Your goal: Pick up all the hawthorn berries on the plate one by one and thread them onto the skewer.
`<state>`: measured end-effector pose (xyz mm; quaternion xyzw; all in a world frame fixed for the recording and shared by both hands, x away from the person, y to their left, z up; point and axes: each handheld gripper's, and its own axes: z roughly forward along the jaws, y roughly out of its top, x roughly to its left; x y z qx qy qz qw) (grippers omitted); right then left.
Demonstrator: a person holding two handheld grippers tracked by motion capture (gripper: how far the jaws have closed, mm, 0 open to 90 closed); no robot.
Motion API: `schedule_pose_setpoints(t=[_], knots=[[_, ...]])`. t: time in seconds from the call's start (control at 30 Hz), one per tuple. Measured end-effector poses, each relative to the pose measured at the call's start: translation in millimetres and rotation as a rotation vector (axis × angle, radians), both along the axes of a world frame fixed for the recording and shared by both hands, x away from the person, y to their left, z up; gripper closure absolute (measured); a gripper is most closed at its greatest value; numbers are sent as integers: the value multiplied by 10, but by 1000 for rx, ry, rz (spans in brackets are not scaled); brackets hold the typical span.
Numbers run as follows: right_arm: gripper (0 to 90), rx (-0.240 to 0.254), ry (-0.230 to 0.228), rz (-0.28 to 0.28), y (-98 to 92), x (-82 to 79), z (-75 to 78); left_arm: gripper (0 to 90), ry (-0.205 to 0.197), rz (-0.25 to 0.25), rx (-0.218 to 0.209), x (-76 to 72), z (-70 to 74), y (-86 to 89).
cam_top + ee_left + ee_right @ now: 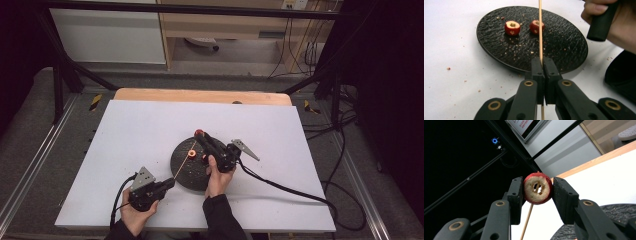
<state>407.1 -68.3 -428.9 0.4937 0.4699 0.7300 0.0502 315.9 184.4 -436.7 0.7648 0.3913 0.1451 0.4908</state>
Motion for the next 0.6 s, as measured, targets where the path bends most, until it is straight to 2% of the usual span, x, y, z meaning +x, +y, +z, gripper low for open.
schedule_pose_setpoints(t=[0.3,0.6], knots=[[616,3,7,13,28,-38,-43,884,2,12,-8,89,81,-54],[616,-24,12,36,56,-128,-81,884,-8,1,4,210,129,-140]])
